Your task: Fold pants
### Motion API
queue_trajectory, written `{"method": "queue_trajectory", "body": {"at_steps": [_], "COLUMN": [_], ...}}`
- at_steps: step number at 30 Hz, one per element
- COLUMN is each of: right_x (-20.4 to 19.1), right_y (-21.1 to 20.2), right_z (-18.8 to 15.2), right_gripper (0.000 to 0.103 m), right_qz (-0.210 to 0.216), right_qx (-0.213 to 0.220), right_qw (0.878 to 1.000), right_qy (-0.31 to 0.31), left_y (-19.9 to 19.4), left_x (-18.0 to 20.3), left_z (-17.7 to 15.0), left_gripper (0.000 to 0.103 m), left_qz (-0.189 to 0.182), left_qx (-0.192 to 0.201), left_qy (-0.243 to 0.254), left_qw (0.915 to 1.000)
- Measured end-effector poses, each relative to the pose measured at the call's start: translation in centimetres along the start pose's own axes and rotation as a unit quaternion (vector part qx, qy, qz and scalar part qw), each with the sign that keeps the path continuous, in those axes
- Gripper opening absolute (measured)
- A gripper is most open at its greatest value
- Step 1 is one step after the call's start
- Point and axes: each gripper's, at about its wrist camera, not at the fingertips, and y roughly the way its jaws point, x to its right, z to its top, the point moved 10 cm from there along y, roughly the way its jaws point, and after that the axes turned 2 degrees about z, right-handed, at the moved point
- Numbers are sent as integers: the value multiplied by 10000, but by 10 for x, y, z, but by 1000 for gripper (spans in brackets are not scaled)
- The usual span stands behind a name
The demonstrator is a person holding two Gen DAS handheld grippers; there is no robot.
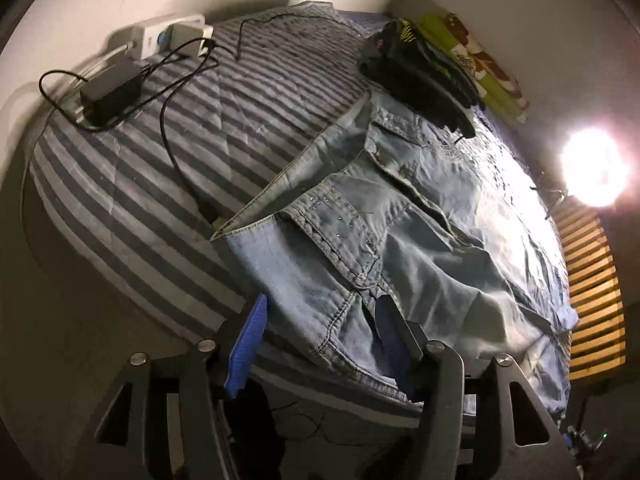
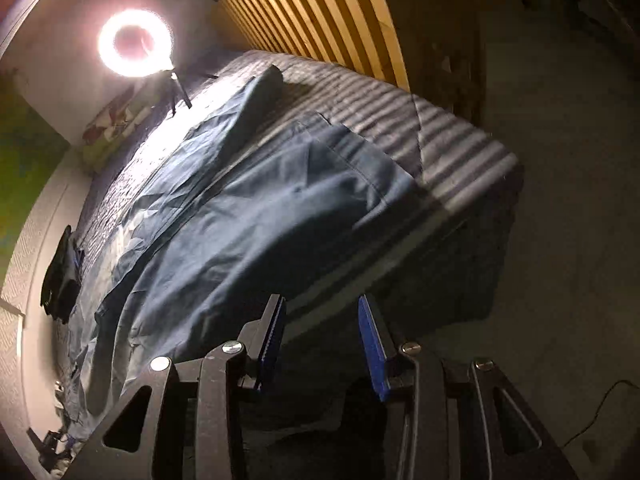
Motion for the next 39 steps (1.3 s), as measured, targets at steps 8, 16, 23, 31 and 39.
{"method": "queue_trajectory", "body": {"at_steps": [8,16,23,31,39], "right_x": [-7,39,27,3,-23], "right_y": [32,47,75,48,23], "right_z": [16,38,33,48,68], "right_gripper": [35,35,35,2,1], "right_qz": [162,-86,-94,70,71], "right_qx": [-10,-119,-448,-57,301], "right_qw": [9999,9961,9959,9993,9995], "right_qy": [51,866,776,367,55], "left_y": [5,16,26,3,-6], "left_x": [1,0,-6,-14,-23], "left_z": [0,3,4,20,14], "left_gripper": [59,59,55,21,66], "left_qz": [145,244,272,381,214], "left_qx": [-33,-137,-160,63,-47], "left_qy": [-20,3,-136,-73,-211], "left_qw": [9999,9996,9994,9992,9995]}}
